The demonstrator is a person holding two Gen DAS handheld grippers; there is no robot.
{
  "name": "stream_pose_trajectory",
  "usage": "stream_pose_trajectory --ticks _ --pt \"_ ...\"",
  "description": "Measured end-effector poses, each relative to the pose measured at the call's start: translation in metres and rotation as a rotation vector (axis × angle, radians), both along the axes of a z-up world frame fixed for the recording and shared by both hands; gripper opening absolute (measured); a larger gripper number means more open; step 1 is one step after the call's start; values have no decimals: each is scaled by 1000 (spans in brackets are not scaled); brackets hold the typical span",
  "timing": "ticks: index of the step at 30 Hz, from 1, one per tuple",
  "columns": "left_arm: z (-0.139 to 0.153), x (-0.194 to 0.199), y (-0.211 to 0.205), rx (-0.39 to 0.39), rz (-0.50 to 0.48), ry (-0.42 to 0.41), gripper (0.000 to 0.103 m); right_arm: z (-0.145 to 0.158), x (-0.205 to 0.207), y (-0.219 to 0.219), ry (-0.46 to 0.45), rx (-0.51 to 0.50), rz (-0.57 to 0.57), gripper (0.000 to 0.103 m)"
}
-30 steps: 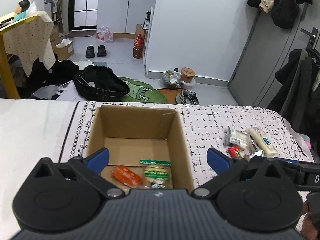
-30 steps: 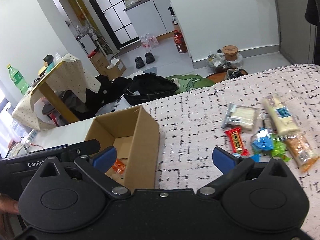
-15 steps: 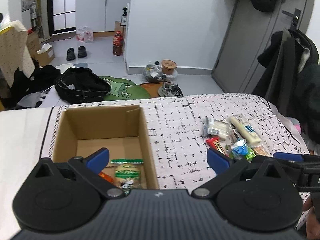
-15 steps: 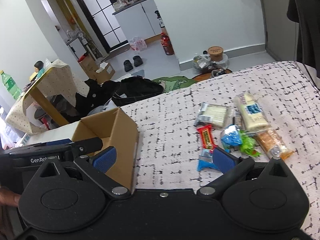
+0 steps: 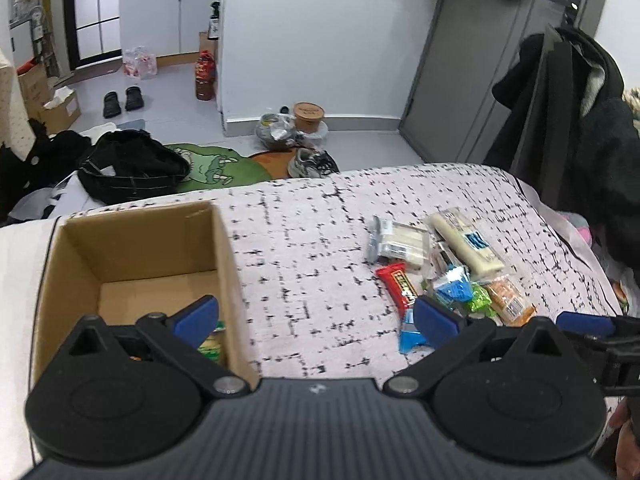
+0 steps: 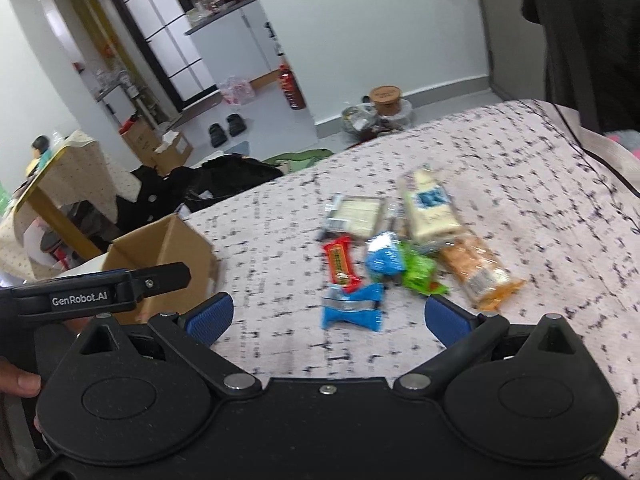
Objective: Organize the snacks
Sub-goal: 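Move both tools back toward the remaining snacks, then close the left tool on the blue packet while the right tool grasps the orange-wrapped bread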
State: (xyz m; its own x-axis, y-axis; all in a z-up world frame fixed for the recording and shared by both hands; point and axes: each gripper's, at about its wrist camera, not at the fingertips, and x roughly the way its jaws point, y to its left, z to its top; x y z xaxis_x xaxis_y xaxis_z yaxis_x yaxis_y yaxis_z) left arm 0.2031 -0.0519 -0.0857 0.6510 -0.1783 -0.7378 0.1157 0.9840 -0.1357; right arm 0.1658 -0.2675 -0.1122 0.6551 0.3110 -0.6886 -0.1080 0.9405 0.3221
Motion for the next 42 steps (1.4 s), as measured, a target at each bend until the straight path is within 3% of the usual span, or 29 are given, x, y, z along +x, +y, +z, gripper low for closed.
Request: stream_pose_trajectory --ticks 14,21,27,29,36,42 --pt "-30 22 -47 -4 -76 34 102 -15 6 -40 45 3 -90 102" --pt "-53 33 -62 -52 -94 82 100 -26 18 -51 69 -21 -94 81" --pt "-71 40 -75 -62 -128 117 98 -38 30 -58 88 -38 -93 69" --pt "-78 45 -80 -60 -134 135 92 -41 34 -60 88 -48 -91 67" --pt "-95 57 -93 -55 -149 176 84 -52 49 -71 107 -60 -111 63" --pt "-104 61 -103 -28 -153 197 59 -56 60 -71 94 -85 -99 63"
